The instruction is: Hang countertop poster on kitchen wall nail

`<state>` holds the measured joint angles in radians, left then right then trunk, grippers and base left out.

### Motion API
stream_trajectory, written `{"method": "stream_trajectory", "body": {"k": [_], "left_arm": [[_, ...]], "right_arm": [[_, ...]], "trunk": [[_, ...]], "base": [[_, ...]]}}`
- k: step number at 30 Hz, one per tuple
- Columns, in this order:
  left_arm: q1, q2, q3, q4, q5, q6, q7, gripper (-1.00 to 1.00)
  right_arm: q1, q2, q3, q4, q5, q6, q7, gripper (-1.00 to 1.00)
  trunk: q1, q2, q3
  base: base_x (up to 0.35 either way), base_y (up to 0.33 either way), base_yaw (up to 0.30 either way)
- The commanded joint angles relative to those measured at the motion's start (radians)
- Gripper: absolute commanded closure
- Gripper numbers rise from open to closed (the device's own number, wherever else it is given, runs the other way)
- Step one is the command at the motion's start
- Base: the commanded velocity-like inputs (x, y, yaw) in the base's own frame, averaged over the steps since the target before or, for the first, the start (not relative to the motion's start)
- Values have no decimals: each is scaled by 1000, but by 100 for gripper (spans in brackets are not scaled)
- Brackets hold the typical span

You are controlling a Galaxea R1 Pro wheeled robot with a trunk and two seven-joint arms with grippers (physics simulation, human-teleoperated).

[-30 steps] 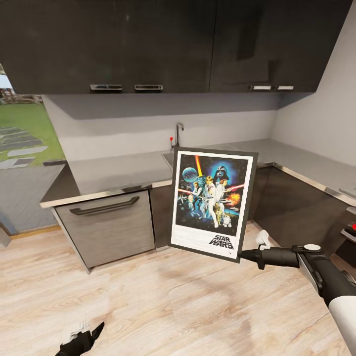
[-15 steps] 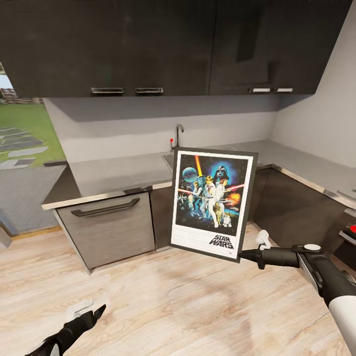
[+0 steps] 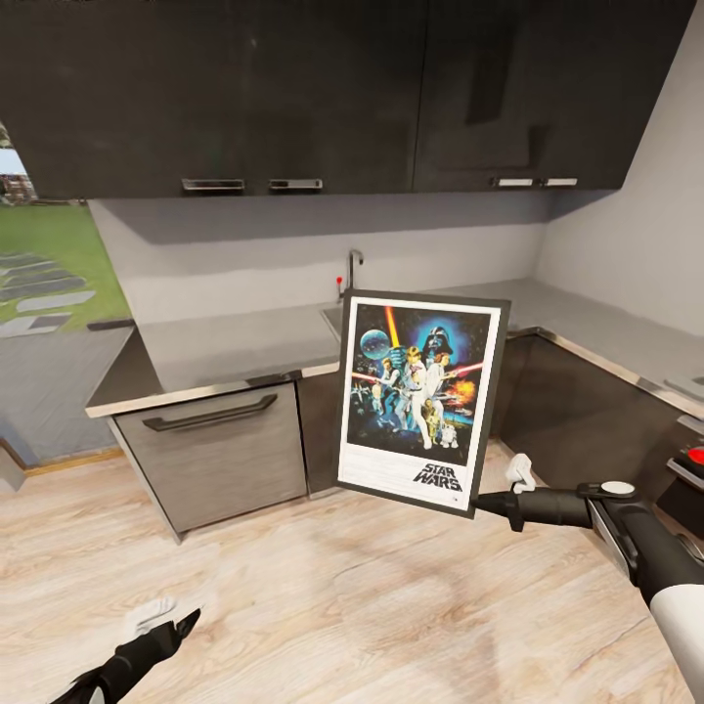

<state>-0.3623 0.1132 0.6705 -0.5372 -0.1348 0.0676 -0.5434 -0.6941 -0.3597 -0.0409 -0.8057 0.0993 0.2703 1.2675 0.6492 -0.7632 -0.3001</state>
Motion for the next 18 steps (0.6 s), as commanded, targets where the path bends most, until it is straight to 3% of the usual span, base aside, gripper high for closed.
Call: {"method": "stream_trajectory", "body": {"k": [1,8,18], "left_arm": [[-1,2,7,1,-8,7,-9,-100],[-1,3,-27,-7,-5,8,-11,-100],[-1,4,-32,-8,-4,8,-10,-100]], "right_arm": [[-1,1,-4,-2,5,12,8,100],[-1,1,-4,-3,5,12,7,100],[0,0,-4,-13,5,13,9,100]], "trunk": [[-4,6,2],[-31,55,29],[-69,125,76]], "base": [[0,0,0],[0,0,0],[0,0,0]]}}
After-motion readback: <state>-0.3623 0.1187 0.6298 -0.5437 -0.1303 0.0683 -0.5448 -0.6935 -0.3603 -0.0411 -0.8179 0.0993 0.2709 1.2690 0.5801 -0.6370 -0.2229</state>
